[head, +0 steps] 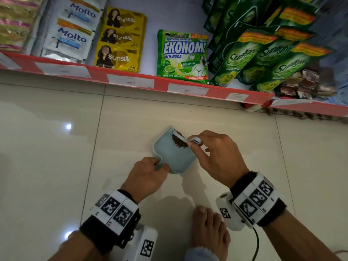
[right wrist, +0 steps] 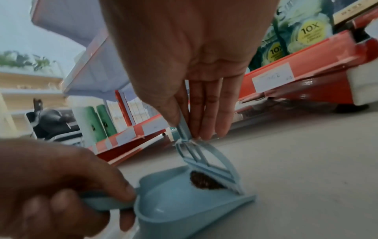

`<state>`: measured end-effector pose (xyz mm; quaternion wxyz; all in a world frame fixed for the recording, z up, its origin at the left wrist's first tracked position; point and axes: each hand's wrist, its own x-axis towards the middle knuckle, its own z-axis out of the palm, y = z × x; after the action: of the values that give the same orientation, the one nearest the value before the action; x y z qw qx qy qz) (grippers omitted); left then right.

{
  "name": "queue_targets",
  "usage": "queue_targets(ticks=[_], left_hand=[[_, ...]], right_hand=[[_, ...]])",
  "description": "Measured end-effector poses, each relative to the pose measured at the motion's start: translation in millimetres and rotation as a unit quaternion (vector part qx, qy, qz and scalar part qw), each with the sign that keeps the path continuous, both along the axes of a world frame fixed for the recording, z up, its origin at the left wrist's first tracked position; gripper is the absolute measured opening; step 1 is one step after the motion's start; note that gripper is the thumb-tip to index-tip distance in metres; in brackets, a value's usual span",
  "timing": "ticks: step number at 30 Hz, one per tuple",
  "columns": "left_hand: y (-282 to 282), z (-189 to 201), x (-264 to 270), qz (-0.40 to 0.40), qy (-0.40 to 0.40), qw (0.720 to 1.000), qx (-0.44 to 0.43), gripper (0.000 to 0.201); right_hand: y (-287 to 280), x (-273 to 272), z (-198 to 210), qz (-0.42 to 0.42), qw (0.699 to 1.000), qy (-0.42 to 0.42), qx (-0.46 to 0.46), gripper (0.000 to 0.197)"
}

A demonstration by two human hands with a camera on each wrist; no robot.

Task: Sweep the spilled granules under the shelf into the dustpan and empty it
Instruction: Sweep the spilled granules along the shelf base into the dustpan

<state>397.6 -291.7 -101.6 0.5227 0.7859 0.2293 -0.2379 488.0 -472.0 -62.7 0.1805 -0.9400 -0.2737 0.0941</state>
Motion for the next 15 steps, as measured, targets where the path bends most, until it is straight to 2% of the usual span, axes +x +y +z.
queue_targets(ticks=[4,7,11,15], left_hand=[[-0.4,-0.8,-1.7,0.014,0.008,1.000,-0.019,0.036],[-1.6,0.1,-2.1,0.021,0.017,0.999,-0.031,0.033],[-3.3,1.4,-2.5,0.022,0.019,0.999,-0.044,0.037],[-3.9,-0.4,-3.9,0.024,0.023,0.998,-0.054,0.036]], right_hand=[[0.0,1.2,5.4,-0.021,0.996,-0.067,0.053,0.020],[-0.6,8.8,6.6,-0.042,0.993,-0.109,0.008,0.018],[0.5,1.3,-0.3,-0.018,0.997,-0.066,-0.045,0.021],[2.3,-16.2,1.1,-0.003,0.999,0.001,0.032,0.021]])
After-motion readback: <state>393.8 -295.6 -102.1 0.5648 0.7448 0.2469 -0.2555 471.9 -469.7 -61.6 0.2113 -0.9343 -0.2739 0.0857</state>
